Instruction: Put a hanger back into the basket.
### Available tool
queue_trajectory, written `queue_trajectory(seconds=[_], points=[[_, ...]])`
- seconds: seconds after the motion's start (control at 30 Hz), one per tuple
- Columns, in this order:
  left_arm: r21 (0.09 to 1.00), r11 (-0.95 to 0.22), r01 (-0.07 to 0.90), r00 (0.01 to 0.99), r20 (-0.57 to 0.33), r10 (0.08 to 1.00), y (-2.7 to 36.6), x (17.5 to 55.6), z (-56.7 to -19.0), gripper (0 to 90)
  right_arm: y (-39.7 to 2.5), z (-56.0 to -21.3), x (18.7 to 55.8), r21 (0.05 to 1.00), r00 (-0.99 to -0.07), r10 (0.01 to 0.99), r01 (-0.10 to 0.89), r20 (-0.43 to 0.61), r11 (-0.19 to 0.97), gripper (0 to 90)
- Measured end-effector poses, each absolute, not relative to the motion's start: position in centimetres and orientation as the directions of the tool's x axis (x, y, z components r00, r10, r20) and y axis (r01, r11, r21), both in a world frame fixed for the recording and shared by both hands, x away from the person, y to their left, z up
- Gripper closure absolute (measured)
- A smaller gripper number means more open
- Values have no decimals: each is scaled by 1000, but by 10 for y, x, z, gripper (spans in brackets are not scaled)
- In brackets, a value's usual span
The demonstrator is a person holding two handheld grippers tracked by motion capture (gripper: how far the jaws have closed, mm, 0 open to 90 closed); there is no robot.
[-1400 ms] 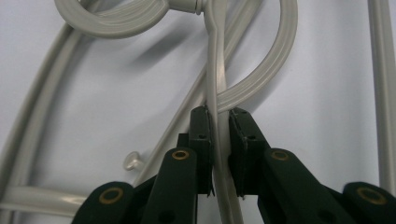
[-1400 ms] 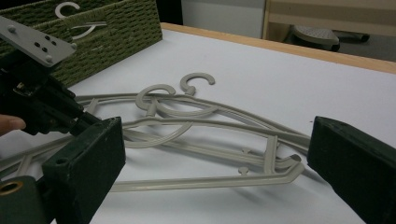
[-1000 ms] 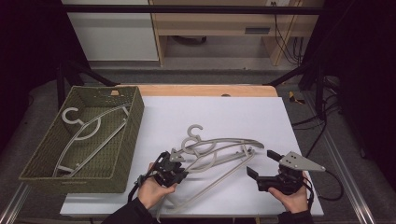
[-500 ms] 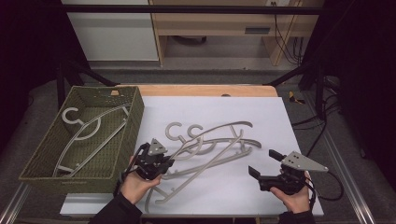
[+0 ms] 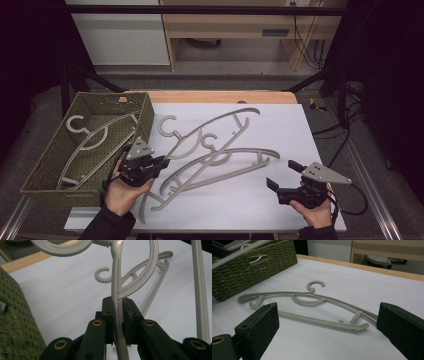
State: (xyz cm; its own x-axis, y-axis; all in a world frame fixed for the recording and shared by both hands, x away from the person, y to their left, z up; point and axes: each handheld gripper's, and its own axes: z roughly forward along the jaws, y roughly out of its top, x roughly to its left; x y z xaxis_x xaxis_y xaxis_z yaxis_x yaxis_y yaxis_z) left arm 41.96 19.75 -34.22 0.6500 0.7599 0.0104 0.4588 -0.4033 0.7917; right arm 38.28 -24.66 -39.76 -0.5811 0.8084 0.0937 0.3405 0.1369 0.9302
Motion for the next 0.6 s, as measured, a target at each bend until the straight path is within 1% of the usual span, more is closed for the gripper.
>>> queue_trajectory(seconds=[0.17, 0.33, 0.43, 0.6], points=[[826, -365, 430, 632, 14, 775, 212, 415, -325, 806, -245, -397, 383, 929, -582, 809, 340, 87, 144, 47], [842, -365, 398, 615, 50, 787, 228, 413, -305, 806, -244, -397, 383, 929, -582, 809, 342, 87, 145, 47], [843, -371, 389, 600, 74, 796, 240, 419, -292, 806, -244, -397, 383, 928, -584, 807, 342, 88, 146, 47], [847, -346, 403, 567, 66, 821, 263, 435, -274, 806, -243, -398, 384, 929, -591, 803, 335, 76, 159, 47]])
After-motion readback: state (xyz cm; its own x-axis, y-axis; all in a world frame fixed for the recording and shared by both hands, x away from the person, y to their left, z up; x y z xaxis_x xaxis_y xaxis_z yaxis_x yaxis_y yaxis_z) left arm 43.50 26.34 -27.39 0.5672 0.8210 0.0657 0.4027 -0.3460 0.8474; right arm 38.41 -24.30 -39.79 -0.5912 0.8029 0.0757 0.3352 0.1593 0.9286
